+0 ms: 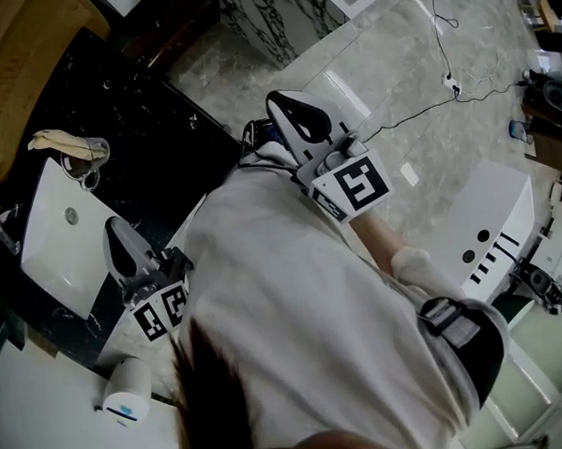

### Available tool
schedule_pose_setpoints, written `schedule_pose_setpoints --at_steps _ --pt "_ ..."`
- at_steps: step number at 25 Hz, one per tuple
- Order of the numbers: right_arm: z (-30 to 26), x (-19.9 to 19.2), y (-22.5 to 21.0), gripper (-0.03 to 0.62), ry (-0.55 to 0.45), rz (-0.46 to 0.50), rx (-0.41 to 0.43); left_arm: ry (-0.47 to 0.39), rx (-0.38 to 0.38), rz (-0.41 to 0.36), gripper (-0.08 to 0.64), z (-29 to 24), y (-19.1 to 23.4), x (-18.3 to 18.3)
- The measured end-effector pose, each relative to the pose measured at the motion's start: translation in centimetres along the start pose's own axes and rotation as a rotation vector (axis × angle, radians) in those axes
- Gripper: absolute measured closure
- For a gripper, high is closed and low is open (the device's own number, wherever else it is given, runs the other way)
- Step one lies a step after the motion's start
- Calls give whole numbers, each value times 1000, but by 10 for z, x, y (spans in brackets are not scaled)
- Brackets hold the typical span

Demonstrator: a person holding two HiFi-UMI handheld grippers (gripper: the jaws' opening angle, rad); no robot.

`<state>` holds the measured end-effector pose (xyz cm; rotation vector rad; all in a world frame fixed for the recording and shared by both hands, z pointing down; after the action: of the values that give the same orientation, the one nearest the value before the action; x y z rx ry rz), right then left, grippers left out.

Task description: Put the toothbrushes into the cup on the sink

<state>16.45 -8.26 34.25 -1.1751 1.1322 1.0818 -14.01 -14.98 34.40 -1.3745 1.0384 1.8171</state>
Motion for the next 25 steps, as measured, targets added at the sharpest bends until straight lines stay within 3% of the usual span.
schedule_pose_setpoints --at_steps 25 --pt "0 -7 -3 575 39 17 -3 12 -9 2 551 -2 1 -6"
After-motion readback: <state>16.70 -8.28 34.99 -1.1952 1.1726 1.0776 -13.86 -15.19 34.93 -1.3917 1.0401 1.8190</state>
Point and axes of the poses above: the fingertips, and each gripper's own axes: z backward along the fingers, y to its left, x out of its top, the point moved 3 cm from there along z, backward along the fingers, and after that the axes turned 15 degrees about -y, right-handed, at the moved point
